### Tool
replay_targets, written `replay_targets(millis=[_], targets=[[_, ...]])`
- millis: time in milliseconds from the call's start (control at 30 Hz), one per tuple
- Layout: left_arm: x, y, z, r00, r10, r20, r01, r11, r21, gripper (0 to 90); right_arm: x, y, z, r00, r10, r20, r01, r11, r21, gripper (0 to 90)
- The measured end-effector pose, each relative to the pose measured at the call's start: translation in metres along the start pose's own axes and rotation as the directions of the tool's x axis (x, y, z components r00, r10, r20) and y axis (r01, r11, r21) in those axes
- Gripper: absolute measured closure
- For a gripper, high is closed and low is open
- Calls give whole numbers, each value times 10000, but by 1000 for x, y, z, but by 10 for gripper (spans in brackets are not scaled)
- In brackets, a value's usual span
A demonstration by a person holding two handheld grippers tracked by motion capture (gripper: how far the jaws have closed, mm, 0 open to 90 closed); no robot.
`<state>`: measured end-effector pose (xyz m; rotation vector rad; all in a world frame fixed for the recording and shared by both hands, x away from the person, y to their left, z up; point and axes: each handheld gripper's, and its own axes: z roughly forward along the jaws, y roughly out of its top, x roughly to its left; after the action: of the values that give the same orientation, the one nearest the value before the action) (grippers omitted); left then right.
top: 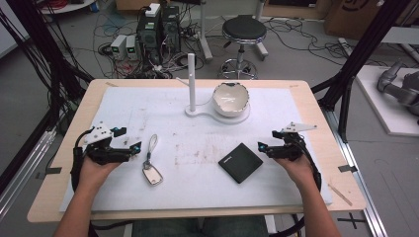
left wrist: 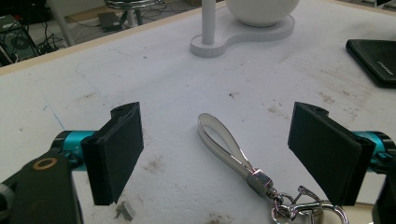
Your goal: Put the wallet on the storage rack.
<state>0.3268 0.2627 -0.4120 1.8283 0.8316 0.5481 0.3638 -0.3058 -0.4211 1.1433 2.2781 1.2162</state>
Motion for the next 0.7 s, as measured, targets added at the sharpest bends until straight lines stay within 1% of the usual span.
replay_targets(millis=[33,67,100,133,167,233,267,333,367,400,433,467,500,533,567,600,633,700], targets=[[0,0,0,10000,0,0,0,10000,0,181,1,0,2,10000,21,-49,-20,10000,75,168],[-1,0,0,10000,71,-22,-71,10000,2,181,2,1,4,9999,-120,-64,121,9998,162,168],[-1,0,0,10000,41,-18,-41,10000,-3,181,3,1,6,9998,-102,-189,106,9997,209,168],[-1,0,0,10000,41,-18,-41,10000,-3,181,3,1,6,9998,-102,-189,106,9997,209,168],[-2,0,0,10000,70,6,-71,10000,19,181,3,1,8,9992,-161,-357,169,9996,214,168],[-2,-1,-1,10000,96,-13,-96,9999,31,181,6,1,12,9990,-165,-422,181,9992,369,168],[-2,-1,-1,9999,120,-19,-120,9999,66,181,7,0,17,9981,-181,-589,216,9980,601,168],[-2,-2,-3,9999,130,-40,-129,9999,95,181,8,0,22,9974,-190,-695,249,9961,844,168],[-2,-2,-3,9999,115,-30,-115,9999,87,181,8,0,22,9974,-190,-695,249,9961,844,168],[-2,-2,-3,9999,117,-30,-117,9999,98,181,9,-1,27,9970,-196,-755,280,9933,1119,168],[-2,-3,-4,9999,122,-57,-121,9999,104,181,9,-1,29,9964,-160,-835,263,9919,1240,169],[-2,-3,-4,9999,122,-57,-121,9999,104,181,9,-1,29,9964,-160,-835,263,9919,1240,169],[-2,-3,-5,9999,115,-29,-115,9999,95,181,10,-3,33,9956,-152,-928,291,9882,1504,170],[-2,-3,-5,9999,121,-40,-121,9999,108,181,10,-3,33,9956,-152,-928,291,9882,1504,170],[-2,-3,-5,9999,115,-41,-114,9999,111,181,10,-4,37,9931,-111,-1169,325,9827,1825,217],[-2,-3,-5,9999,136,-44,-136,9998,120,181,10,-4,37,9931,-111,-1169,325,9827,1825,217],[-2,-3,-5,9999,132,-39,-131,9999,111,181,10,-5,38,9914,-8,-1307,245,9833,1801,233],[-3,-3,-4,9999,137,-15,-137,9998,131,181,8,-5,37,9884,85,-1515,198,9827,1840,287]])
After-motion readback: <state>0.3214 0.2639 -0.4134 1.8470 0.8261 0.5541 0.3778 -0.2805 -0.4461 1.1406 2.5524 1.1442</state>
